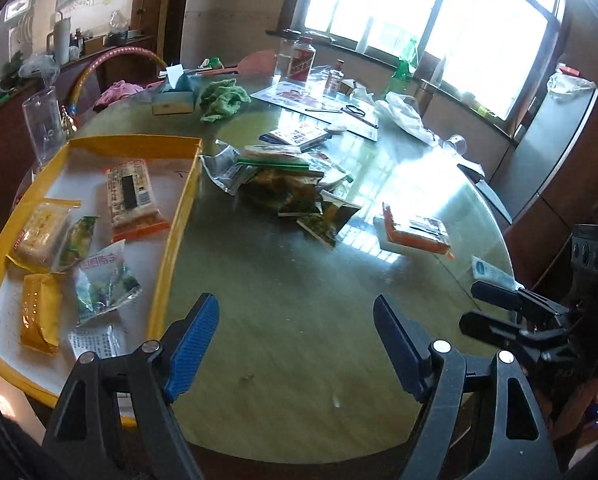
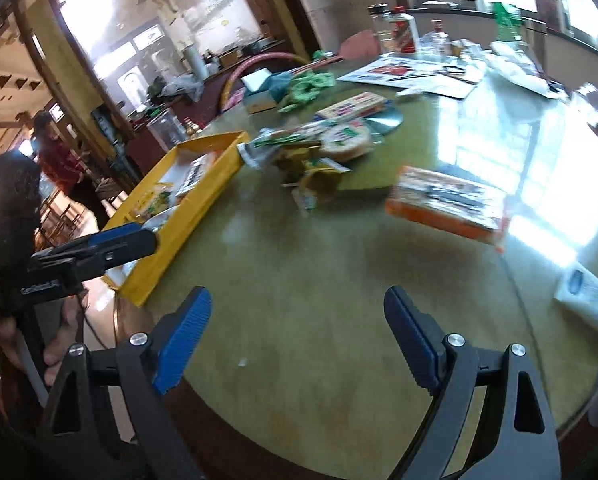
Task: Organize snacks
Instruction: 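Open both tools and withdraw from the tray, then grasp a small yellow snack packet with the left tool while the right tool grasps another orange-edged cracker pack, then carry both packs over the tray and open both tools to drop them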
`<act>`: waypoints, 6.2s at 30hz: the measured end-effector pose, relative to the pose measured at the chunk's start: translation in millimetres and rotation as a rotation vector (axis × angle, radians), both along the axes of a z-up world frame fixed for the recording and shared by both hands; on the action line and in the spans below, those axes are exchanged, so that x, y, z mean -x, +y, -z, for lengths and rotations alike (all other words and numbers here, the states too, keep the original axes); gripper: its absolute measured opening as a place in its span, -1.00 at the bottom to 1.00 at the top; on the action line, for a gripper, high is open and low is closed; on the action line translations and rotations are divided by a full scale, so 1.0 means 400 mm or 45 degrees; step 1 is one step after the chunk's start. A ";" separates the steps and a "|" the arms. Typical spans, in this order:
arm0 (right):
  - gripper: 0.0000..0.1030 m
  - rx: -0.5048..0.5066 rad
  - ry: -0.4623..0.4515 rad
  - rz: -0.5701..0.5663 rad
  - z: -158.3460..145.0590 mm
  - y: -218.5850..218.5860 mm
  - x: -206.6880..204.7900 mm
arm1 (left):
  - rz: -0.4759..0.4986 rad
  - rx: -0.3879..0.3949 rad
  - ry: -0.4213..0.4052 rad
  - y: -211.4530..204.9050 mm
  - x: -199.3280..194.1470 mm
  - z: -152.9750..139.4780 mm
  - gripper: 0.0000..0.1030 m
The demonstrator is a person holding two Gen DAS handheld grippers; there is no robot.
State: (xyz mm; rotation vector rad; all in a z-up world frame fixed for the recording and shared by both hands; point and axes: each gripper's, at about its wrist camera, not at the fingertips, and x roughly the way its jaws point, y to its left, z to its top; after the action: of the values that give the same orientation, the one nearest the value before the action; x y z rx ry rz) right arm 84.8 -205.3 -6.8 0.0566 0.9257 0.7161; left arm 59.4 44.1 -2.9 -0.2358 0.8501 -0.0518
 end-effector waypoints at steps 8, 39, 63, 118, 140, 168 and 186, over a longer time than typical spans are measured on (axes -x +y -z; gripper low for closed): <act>0.71 0.067 -0.003 0.034 0.006 -0.049 -0.066 | 0.014 -0.024 0.004 -0.025 0.002 0.005 0.55; 0.71 0.273 0.188 0.044 0.135 0.020 -0.314 | 0.006 0.017 0.023 -0.005 -0.004 0.030 0.55; 0.10 0.374 0.012 0.442 0.137 -0.064 -0.032 | 0.123 -0.194 0.163 -0.124 -0.294 0.109 0.21; 0.06 0.315 -0.010 0.161 0.136 0.081 0.060 | 0.233 -0.197 0.182 -0.113 -0.053 0.146 -0.57; 0.06 0.123 -0.042 0.025 0.063 0.138 0.104 | 0.121 0.024 0.005 0.023 0.053 0.035 -0.90; 0.06 0.058 -0.050 -0.299 -0.019 0.681 0.057 | -0.375 -0.190 0.148 0.503 0.159 0.043 -0.89; 0.08 0.246 -0.020 -0.206 0.063 0.797 -0.026 | -0.370 -0.346 0.286 0.515 0.121 0.120 -0.81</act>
State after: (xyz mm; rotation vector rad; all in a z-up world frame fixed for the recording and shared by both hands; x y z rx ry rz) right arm 95.1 113.6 -32.0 -0.1962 0.9879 0.7719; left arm 10.9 250.1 -50.7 -0.1080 1.0270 0.3659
